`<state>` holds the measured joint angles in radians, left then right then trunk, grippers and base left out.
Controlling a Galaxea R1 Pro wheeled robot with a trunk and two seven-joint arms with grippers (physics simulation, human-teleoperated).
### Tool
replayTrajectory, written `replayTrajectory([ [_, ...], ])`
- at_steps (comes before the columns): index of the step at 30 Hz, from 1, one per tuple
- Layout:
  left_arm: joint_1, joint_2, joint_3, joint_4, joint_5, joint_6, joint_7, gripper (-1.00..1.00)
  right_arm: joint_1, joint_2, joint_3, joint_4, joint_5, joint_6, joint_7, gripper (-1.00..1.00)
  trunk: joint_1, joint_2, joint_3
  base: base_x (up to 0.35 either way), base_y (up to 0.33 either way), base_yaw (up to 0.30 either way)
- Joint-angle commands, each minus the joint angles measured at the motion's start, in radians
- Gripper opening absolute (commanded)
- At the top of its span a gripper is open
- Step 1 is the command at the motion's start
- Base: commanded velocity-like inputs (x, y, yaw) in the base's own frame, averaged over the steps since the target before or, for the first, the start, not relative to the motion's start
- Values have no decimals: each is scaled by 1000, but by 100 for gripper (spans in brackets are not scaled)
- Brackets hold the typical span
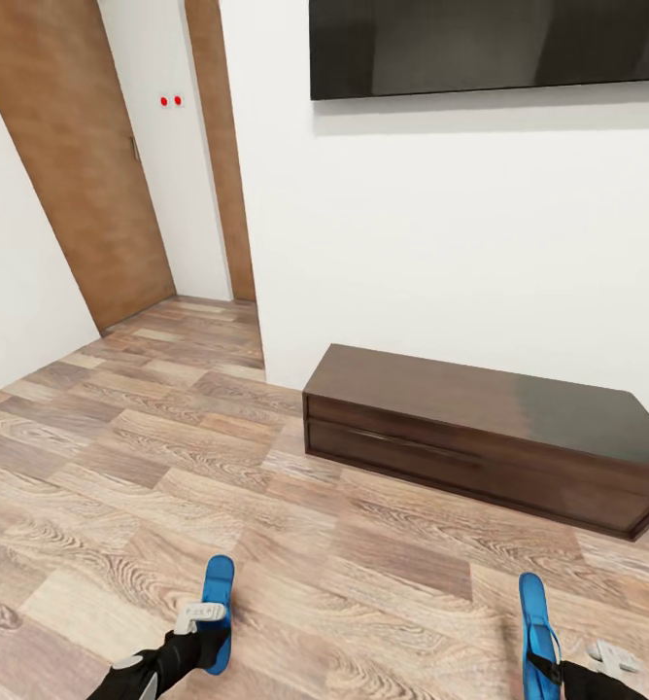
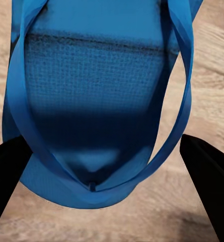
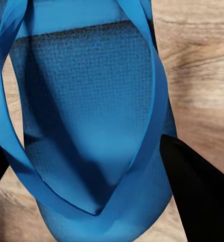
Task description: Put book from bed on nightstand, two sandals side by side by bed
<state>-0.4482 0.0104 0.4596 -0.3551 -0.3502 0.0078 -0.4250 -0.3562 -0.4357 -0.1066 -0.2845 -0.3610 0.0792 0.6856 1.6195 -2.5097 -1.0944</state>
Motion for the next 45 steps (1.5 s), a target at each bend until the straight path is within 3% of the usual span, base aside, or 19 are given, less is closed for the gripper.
replayTrajectory([
  [1, -1, -1, 8, 0, -8, -1, -7, -100, -1, 0, -3, 1, -7, 6, 5, -100, -1, 0, 3, 0, 0, 0],
  [18, -1, -1, 9, 2, -9, -3, -6, -100, -1, 0, -2, 2, -7, 2, 5, -100, -8, 4, 69, 0, 0, 1],
  [25, 0, -3, 8, 3, -9, -3, -6, -100, -1, 0, -2, 2, -7, 2, 5, -100, -11, 6, 92, 0, 0, 186],
  [27, 0, -2, 10, 3, -9, -5, 30, -100, 0, 2, -1, 5, -7, 2, 4, -100, -12, 6, 99, 0, 0, 259],
  [28, 0, -1, 11, 4, -8, -6, 79, -100, -1, 3, 0, 15, -7, 1, 3, -100, -13, 6, 102, 0, 0, 256],
  [29, 0, -2, 10, 17, -8, -7, 131, -100, -1, 15, 2, 35, -7, 1, 1, -100, -13, 6, 105, 0, 0, 247],
  [30, 0, -2, 10, 25, -8, -7, 145, -100, -1, 23, 2, 42, -7, 1, 1, -100, -14, 7, 108, 0, 0, 245],
  [32, 0, -2, 10, 65, -8, -21, 186, -100, 0, 63, 3, 63, -7, 1, -9, -100, -15, 7, 114, 0, 0, 239],
  [35, 0, -7, 9, 91, -11, -49, 202, -100, -1, 105, 5, 71, -6, 1, -67, -100, -16, 8, 122, 0, 0, 219],
  [38, 0, -8, 9, 149, -13, -86, 208, -100, -1, 181, 9, 74, -1, 1, -162, -100, -17, 9, 130, 0, 0, 187],
  [40, 0, -6, 9, 172, -13, -102, 209, -100, -1, 210, 10, 75, 7, -4, -201, -100, -18, 9, 136, 0, 0, 176],
  [41, 0, -4, 9, 188, -12, -116, 210, -100, -1, 222, 11, 74, 16, -11, -218, -100, -19, 9, 138, 0, 0, 172],
  [42, 0, -2, 9, 214, -12, -154, 210, -100, -1, 237, 10, 74, 51, -24, -240, -100, -19, 10, 141, 0, 0, 166],
  [45, 0, -1, 9, 242, -11, -178, 210, -100, -1, 243, 7, 74, 79, -30, -249, -100, -27, 24, 147, 0, 0, 169],
])
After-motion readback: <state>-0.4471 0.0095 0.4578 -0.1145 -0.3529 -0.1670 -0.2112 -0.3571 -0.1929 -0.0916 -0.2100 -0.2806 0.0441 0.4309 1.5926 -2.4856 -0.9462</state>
